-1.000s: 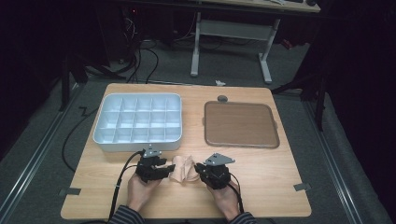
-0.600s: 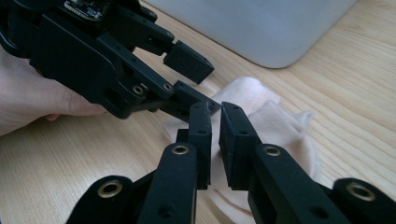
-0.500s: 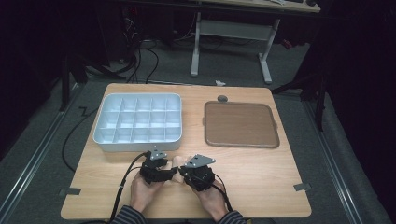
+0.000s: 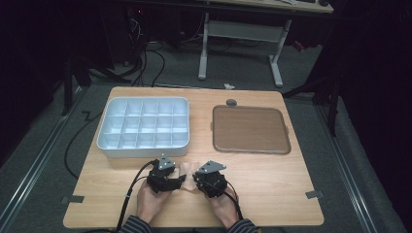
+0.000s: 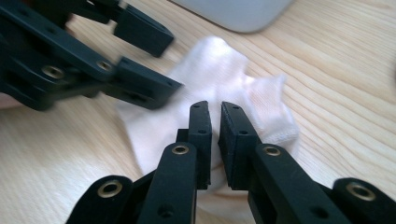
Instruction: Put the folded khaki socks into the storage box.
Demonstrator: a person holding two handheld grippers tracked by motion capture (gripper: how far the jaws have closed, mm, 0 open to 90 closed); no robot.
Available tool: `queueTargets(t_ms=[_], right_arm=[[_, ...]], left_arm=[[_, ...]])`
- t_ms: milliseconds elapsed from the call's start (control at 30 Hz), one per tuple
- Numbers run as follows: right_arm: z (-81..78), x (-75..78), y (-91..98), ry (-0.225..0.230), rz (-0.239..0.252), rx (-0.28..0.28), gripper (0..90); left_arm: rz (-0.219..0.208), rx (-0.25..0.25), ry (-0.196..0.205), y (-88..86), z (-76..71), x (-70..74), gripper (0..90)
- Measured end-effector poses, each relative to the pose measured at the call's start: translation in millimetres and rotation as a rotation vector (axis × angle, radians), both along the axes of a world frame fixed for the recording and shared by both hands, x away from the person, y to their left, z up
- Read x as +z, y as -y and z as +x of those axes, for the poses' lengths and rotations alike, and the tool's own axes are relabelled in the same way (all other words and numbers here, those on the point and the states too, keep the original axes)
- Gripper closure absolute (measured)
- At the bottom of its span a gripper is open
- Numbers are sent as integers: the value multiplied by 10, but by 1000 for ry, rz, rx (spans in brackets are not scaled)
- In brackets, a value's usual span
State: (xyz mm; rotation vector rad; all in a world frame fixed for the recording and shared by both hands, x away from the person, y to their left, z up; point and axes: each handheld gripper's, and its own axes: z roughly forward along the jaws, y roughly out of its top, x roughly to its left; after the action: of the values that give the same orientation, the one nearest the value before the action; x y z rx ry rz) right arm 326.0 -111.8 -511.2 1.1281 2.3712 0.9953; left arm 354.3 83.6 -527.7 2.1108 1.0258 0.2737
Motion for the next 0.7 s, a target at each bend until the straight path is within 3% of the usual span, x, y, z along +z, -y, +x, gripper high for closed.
queueTargets(t_ms=[400,700], right_arm=[[45,-99,238,-2,-39,-67,835],[36,-126,278,0,-18,-71,836]], left_arm=[[10,11,12,25,-40,-5,424],[13,21,13,37,-48,-4,418]])
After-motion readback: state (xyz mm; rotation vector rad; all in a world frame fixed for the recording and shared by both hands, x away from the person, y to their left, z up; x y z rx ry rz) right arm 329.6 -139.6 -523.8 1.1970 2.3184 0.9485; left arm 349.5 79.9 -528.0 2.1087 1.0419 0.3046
